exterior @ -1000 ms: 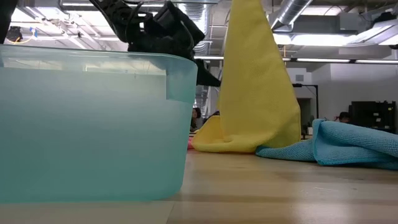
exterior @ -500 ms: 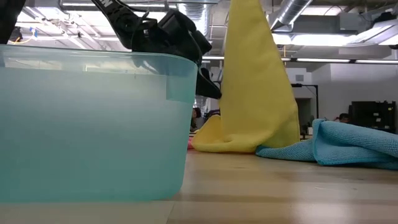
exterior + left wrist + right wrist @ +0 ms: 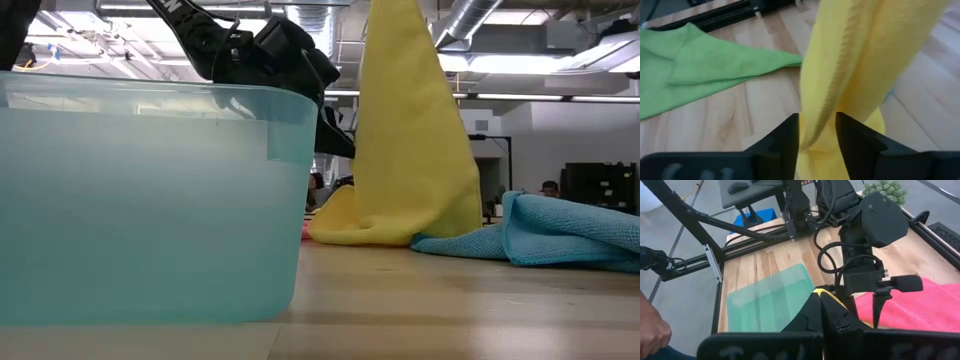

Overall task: Fold microfiber towels
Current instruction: Fold the yellow towel

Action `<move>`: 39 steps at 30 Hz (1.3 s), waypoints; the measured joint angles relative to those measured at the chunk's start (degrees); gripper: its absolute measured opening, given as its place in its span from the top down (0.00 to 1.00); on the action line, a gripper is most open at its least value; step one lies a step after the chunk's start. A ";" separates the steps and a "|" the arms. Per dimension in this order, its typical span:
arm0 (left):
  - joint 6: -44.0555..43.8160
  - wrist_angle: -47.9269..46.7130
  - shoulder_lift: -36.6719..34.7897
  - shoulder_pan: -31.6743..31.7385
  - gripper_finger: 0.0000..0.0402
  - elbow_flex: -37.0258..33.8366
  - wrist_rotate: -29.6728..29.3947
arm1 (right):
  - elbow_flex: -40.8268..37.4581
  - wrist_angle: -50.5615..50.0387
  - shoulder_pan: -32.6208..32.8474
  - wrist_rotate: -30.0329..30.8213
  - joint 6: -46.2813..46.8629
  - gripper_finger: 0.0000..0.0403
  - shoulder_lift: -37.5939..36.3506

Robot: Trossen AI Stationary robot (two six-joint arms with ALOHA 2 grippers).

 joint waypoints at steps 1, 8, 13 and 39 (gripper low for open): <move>-0.02 0.75 0.54 -0.08 0.74 0.07 0.85 | 0.00 0.03 0.00 0.00 0.00 0.99 0.00; -2.26 2.50 2.29 -0.16 0.82 0.29 -1.20 | 0.00 0.35 0.00 0.00 0.02 0.99 0.00; -1.61 2.24 2.25 -0.16 0.91 0.56 -3.69 | 0.00 0.34 0.00 0.00 0.02 0.99 0.00; -6.36 -56.26 -31.63 3.70 1.00 23.89 -39.64 | 6.89 2.06 -14.46 1.74 -11.44 0.99 -2.78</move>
